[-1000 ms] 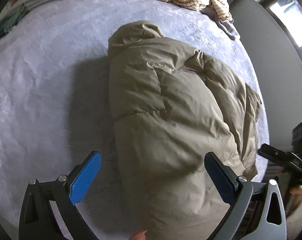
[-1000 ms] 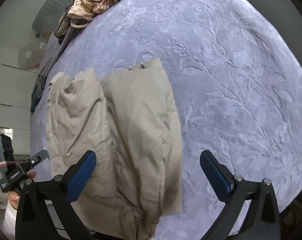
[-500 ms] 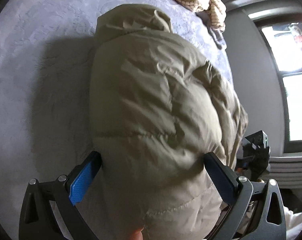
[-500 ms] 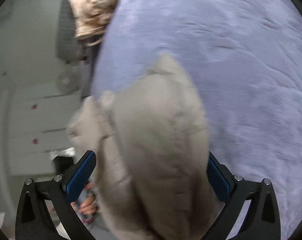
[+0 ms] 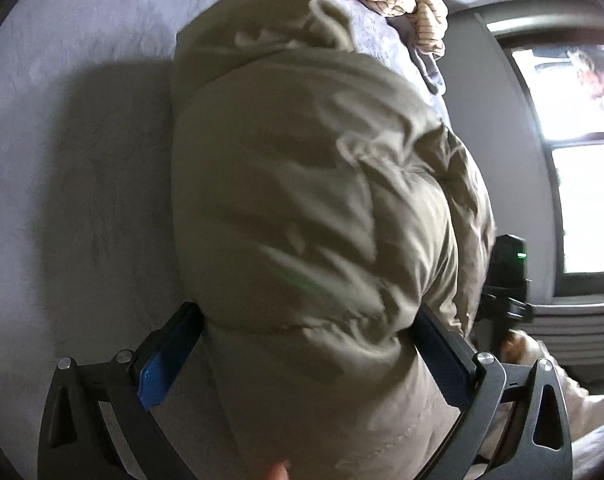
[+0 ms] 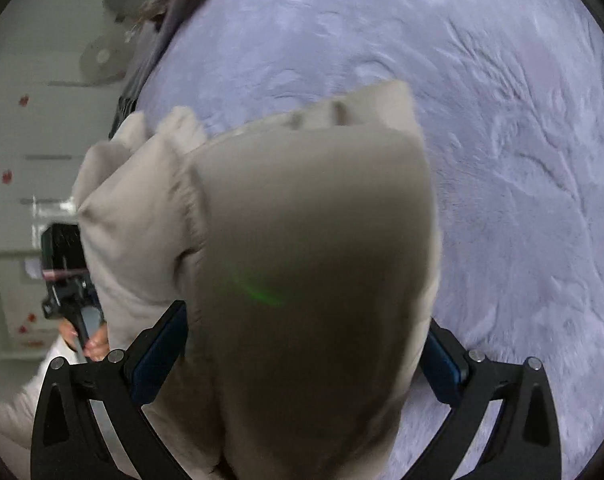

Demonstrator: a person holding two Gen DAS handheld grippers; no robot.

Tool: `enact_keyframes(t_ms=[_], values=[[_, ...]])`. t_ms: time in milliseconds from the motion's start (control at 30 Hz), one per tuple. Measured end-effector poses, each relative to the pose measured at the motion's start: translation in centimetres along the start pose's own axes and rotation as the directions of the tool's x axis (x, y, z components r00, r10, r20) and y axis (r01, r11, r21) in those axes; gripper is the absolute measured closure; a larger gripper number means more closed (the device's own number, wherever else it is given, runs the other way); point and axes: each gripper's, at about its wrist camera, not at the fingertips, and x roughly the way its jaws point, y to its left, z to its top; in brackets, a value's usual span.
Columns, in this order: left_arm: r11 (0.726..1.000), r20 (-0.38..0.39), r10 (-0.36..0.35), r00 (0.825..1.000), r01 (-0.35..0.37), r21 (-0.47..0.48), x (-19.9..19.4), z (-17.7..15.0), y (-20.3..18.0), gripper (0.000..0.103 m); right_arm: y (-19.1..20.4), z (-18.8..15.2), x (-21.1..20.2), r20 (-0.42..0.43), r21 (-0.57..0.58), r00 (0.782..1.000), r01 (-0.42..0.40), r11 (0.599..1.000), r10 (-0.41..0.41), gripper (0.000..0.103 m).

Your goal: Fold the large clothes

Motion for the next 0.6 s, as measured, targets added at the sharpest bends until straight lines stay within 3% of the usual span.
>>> enact_keyframes(t_ms=[167, 233, 467, 600], values=[[0.990, -0.034, -0.128, 0.991, 0.125, -0.067, 2.3, 0.4, 1.5, 0.000, -0.3, 1.2, 2.0, -0.066, 0.006, 0.992, -0.109, 0.994, 0.109, 0.000], [0.984, -0.029, -0.148, 0.989, 0.144, -0.101, 3.1, 0.5, 1.5, 0.000, -0.2, 1.7, 2.8, -0.080, 0.025, 0.985, -0.150, 0.988, 0.152, 0.000], [0.996, -0.004, -0.042, 0.999, 0.042, -0.076, 3.6, 0.7, -1.3, 0.000, -0.7, 1.6, 3.6, -0.087, 0.100, 0.983, -0.153, 0.983, 0.161, 0.000], [0.999, 0.023, 0.008, 1.000, -0.007, -0.043, 2.9, 0.6, -3.0, 0.010, -1.7, 0.8, 2.8, -0.086, 0.142, 0.983, -0.149, 0.979, 0.162, 0.007]])
